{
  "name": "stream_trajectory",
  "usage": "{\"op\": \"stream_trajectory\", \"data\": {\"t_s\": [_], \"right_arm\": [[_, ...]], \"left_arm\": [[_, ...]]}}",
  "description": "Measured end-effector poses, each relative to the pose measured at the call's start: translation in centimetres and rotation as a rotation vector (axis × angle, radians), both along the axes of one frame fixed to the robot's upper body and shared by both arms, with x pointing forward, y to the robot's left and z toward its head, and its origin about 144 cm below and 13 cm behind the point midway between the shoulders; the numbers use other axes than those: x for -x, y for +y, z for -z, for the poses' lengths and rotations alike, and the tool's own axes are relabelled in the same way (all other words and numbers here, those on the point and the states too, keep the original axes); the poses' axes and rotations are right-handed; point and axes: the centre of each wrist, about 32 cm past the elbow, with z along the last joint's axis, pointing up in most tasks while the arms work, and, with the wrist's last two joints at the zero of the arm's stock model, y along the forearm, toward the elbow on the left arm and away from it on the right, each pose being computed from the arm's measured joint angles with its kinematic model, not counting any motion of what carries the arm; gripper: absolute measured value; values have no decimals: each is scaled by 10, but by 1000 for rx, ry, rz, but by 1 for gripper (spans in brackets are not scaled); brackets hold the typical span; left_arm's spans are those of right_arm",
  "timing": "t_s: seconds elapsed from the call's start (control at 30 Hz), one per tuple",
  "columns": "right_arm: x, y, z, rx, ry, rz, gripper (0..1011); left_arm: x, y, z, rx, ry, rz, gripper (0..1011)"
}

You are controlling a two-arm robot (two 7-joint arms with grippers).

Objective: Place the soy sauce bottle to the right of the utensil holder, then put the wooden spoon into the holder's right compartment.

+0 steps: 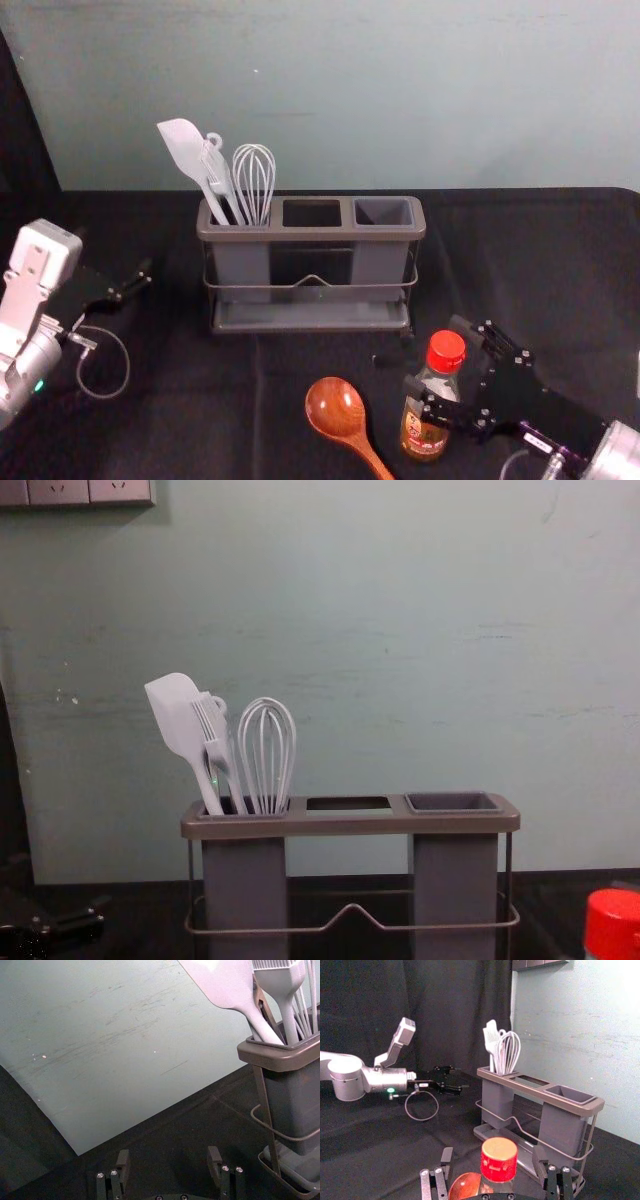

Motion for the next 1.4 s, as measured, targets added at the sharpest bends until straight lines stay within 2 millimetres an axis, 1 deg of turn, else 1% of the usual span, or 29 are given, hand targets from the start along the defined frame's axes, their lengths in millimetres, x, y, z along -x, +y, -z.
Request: {"op": "stream_trajectory", "data": {"t_s": [0.37, 1.03, 1.13, 1.23, 1.3, 1.37, 1.4], "right_arm": [[-4, 7, -1, 1, 2, 16, 1003], [-1, 3, -1, -19, 0, 15, 1003], [-1, 3, -1, -19, 1, 12, 969], [-1, 3, -1, -20, 4, 14, 907], [-1, 3, -1, -20, 6, 14, 839], [-1, 3, -1, -21, 7, 15, 802], [-1, 3, -1, -21, 8, 15, 765]], "left_arm": [[0, 0, 0, 0, 0, 0, 1012], [0, 0, 0, 0, 0, 0, 1011], [0, 0, 0, 0, 0, 0, 1011], [0, 0, 0, 0, 0, 0, 1012], [0, 0, 0, 0, 0, 0, 1011], [0, 0, 0, 0, 0, 0, 1011], [0, 0, 0, 0, 0, 0, 1011]]}}
